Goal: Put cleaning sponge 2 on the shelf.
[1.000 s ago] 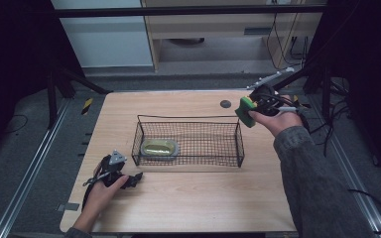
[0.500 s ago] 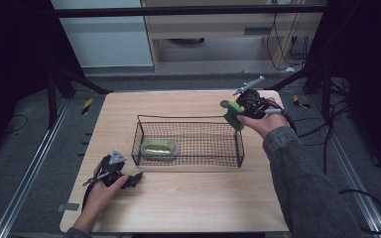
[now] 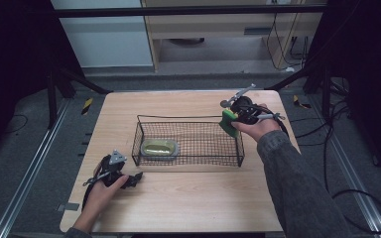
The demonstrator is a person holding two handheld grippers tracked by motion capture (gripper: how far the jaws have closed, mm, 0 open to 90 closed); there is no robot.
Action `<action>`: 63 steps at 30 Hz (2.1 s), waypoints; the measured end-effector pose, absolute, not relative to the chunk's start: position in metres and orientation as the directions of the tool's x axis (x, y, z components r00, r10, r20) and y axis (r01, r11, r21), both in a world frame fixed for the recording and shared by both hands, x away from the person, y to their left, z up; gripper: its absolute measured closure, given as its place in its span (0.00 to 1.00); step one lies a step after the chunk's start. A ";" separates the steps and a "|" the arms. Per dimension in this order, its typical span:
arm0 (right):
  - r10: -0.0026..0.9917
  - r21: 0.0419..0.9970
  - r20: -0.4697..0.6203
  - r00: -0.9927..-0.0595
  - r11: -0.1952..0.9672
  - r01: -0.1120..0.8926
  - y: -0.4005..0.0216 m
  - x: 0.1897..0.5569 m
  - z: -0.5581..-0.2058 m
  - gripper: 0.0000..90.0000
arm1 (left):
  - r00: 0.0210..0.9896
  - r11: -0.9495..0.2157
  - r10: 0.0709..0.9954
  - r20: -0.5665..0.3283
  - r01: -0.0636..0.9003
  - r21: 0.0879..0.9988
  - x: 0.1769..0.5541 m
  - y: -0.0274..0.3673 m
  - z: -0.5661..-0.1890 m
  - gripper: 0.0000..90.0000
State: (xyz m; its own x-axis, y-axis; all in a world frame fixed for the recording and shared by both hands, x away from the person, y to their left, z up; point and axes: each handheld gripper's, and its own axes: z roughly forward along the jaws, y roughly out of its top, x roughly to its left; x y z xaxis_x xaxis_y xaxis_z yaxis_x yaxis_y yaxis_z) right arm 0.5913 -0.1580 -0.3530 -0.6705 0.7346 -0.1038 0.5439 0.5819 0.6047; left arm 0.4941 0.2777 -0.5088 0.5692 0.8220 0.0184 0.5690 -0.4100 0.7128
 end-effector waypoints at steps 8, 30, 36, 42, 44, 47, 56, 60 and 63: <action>0.727 0.594 -0.104 -0.679 0.593 0.544 -0.157 0.592 -0.362 0.72 | 0.569 -0.410 0.822 0.018 0.569 0.713 0.494 0.278 -0.509 0.00; 0.725 0.567 -0.082 -0.684 0.598 0.566 -0.160 0.593 -0.384 0.71 | 0.567 -0.406 0.824 0.015 0.571 0.713 0.494 0.277 -0.509 0.00; 0.727 0.556 -0.081 -0.682 0.601 0.575 -0.160 0.593 -0.391 0.71 | 0.569 -0.409 0.822 0.017 0.571 0.711 0.494 0.278 -0.509 0.00; 0.727 0.548 -0.088 -0.681 0.606 0.576 -0.159 0.594 -0.393 0.71 | 0.567 -0.407 0.824 0.015 0.571 0.713 0.494 0.278 -0.509 0.00; 0.723 0.544 -0.096 -0.684 0.613 0.573 -0.159 0.595 -0.394 0.71 | 0.567 -0.407 0.824 0.015 0.571 0.713 0.494 0.278 -0.509 0.00; 0.722 0.536 -0.098 -0.685 0.618 0.575 -0.158 0.595 -0.397 0.71 | 0.568 -0.408 0.823 0.016 0.571 0.712 0.494 0.278 -0.509 0.00; 0.725 0.531 -0.104 -0.681 0.619 0.578 -0.157 0.597 -0.403 0.71 | 0.569 -0.410 0.822 0.017 0.571 0.711 0.494 0.278 -0.509 0.00; 0.724 0.530 -0.111 -0.680 0.622 0.576 -0.156 0.598 -0.403 0.71 | 0.569 -0.410 0.822 0.017 0.571 0.711 0.494 0.278 -0.509 0.00; 0.724 0.531 -0.113 -0.680 0.623 0.575 -0.155 0.598 -0.404 0.71 | 0.569 -0.410 0.822 0.017 0.571 0.711 0.494 0.278 -0.509 0.00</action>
